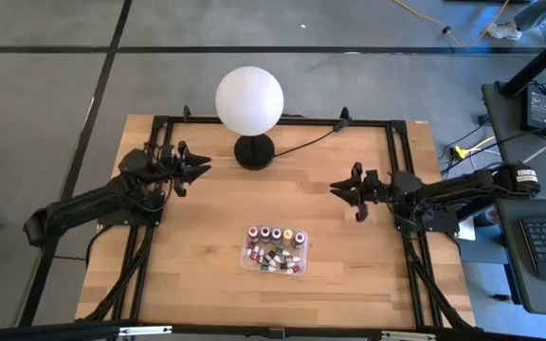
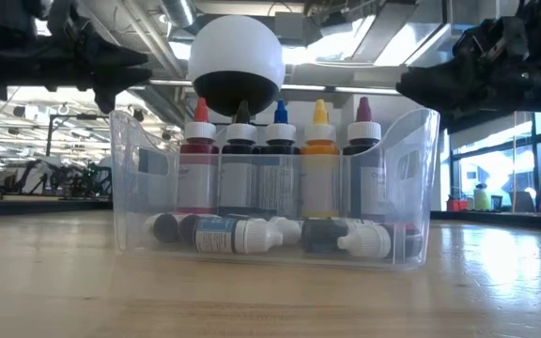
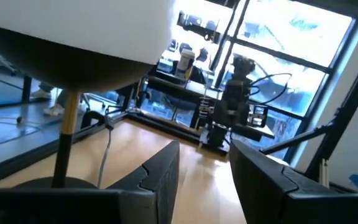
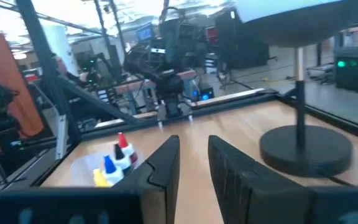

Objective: Pick & Place food coloring
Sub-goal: Return to Home Position

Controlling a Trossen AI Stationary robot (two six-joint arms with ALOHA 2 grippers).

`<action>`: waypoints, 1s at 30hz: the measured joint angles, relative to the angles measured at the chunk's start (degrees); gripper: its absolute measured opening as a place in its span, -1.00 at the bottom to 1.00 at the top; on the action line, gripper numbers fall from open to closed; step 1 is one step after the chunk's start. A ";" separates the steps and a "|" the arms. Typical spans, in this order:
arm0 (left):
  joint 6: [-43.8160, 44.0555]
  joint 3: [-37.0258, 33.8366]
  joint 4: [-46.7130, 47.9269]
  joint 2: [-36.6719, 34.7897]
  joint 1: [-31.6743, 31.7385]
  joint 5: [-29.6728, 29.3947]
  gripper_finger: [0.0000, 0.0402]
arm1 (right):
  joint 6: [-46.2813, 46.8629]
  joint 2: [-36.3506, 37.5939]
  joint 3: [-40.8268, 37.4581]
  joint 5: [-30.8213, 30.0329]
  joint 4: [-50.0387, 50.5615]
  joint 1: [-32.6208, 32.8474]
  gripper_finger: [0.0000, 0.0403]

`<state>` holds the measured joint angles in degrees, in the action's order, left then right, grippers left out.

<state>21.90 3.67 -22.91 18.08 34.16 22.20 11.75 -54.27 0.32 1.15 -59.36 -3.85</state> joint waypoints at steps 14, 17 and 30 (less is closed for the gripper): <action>0.05 -3.20 6.08 -10.49 6.11 -0.22 -0.31 | -0.15 15.19 0.00 -2.58 12.18 -2.70 -0.56; 0.01 -3.18 6.54 -12.43 7.64 -0.21 -0.31 | -0.24 19.65 0.02 -3.44 17.49 -2.70 -0.56; 1.37 -3.20 16.20 -18.04 11.95 0.45 -0.31 | -0.07 46.25 0.02 -6.67 43.37 -2.70 -0.56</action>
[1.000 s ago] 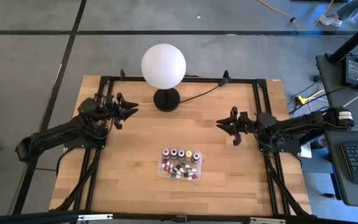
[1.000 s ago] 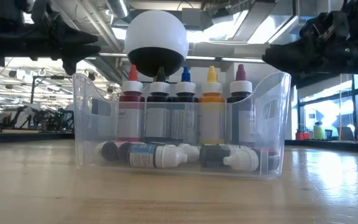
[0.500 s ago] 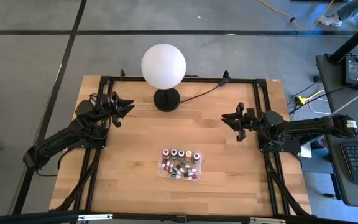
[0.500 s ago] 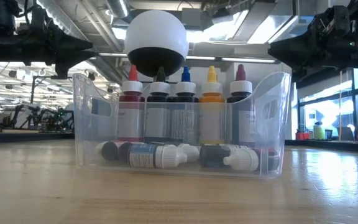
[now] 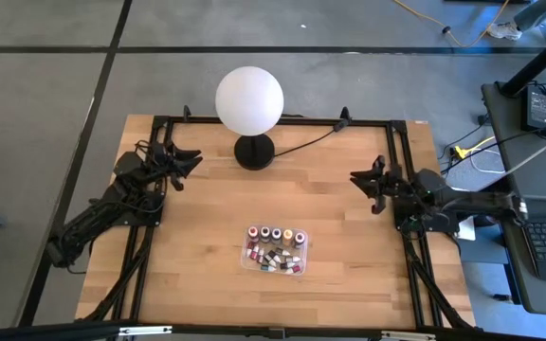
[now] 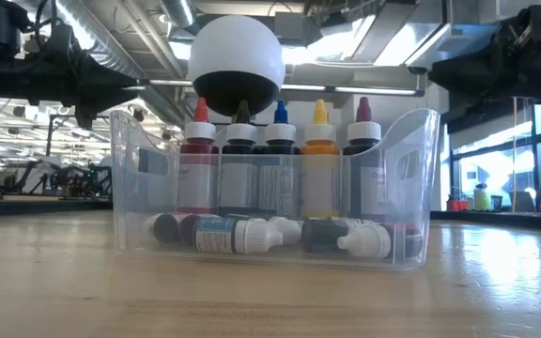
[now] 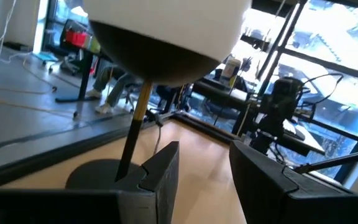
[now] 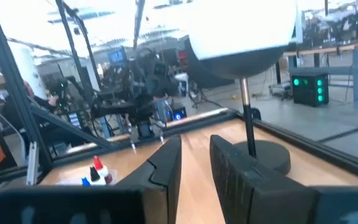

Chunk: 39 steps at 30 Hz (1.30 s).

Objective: Pick & Place food coloring
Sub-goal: Return to Home Position

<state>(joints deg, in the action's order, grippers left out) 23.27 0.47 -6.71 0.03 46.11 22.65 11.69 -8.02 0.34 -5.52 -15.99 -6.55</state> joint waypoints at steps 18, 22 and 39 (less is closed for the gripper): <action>-1.49 0.00 2.44 0.50 0.13 -0.72 -0.30 | -2.98 7.86 0.02 -0.87 11.66 0.04 -0.56; -1.48 0.02 2.31 0.50 0.13 -0.70 -0.30 | -3.06 7.81 0.02 -0.87 11.86 0.04 -0.56; -1.47 0.02 2.29 0.52 0.13 -0.72 -0.30 | -3.02 7.79 0.02 -0.89 11.87 0.03 -0.56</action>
